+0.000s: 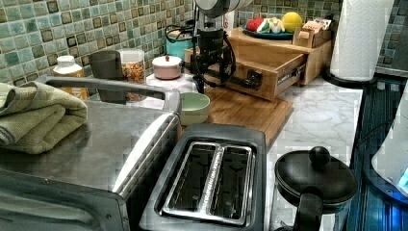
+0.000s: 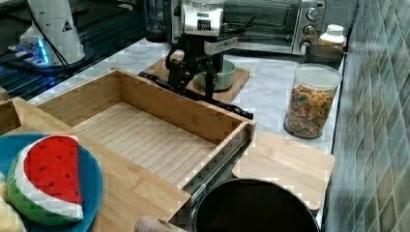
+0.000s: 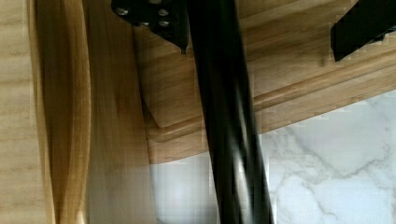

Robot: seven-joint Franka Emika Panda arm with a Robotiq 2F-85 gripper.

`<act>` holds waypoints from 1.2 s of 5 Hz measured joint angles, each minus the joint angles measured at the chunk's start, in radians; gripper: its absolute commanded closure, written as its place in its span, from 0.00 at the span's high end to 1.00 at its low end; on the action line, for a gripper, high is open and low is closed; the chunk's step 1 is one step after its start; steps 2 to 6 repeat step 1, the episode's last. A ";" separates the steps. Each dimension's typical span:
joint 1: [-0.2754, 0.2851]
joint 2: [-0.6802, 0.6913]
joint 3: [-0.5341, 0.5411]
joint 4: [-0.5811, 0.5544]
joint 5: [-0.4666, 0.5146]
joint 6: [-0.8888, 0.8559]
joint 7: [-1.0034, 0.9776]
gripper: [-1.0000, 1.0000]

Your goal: Open the drawer.

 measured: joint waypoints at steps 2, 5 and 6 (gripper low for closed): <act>-0.002 -0.001 0.002 0.000 0.000 0.000 0.000 1.00; -0.002 -0.001 0.002 0.000 0.000 0.000 0.000 1.00; -0.002 -0.001 0.002 0.000 0.000 0.000 0.000 1.00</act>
